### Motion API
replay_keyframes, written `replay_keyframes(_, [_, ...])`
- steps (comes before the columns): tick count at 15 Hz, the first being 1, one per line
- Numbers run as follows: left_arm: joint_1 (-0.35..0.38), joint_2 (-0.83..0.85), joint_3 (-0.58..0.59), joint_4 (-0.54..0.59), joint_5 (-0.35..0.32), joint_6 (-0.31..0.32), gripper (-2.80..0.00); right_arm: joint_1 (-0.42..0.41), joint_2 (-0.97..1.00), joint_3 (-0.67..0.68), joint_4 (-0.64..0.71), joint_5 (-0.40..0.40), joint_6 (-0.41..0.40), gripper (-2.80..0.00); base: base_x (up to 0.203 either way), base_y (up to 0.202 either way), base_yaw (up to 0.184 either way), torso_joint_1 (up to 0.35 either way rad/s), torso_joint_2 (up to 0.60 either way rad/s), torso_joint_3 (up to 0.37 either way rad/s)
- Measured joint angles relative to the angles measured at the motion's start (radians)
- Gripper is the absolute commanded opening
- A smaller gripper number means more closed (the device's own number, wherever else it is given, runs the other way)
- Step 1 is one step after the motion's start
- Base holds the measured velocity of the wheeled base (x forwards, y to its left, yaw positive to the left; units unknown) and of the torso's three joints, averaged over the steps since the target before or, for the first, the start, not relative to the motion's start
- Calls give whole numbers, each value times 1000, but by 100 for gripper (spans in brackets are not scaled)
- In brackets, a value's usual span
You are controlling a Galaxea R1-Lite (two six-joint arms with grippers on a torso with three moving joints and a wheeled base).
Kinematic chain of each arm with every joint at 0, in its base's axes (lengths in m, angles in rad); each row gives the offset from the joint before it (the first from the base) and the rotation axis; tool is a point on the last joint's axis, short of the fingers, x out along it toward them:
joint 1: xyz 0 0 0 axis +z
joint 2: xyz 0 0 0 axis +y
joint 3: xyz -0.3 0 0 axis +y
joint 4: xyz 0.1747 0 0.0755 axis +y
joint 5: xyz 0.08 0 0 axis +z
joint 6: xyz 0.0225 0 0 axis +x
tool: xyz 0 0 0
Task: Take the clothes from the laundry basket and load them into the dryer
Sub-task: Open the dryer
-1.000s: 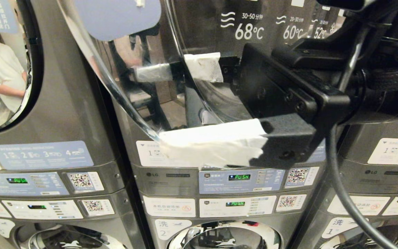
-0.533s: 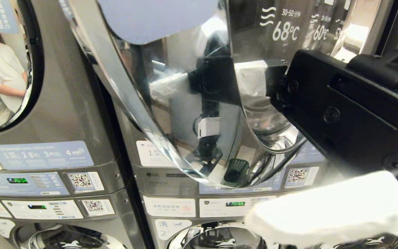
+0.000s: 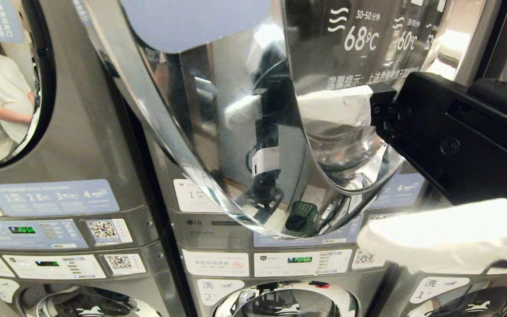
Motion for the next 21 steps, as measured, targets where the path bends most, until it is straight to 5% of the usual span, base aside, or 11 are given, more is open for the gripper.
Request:
replay_keyframes(9, [0,0,0,0,0,0,-280,-288,-168,94,19,-6,116,0,0,0,0,0,0,0])
replay_keyframes(13, [0,0,0,0,0,0,-280,-406,-345,222,82,-82,205,0,0,0,0,0,0,0])
replay_keyframes(16, [0,0,0,0,0,0,-280,-430,-475,313,188,-277,242,0,0,0,0,0,0,0])
replay_keyframes(21, [0,0,0,0,0,0,-280,-450,-617,483,535,-860,245,0,0,0,0,0,0,0])
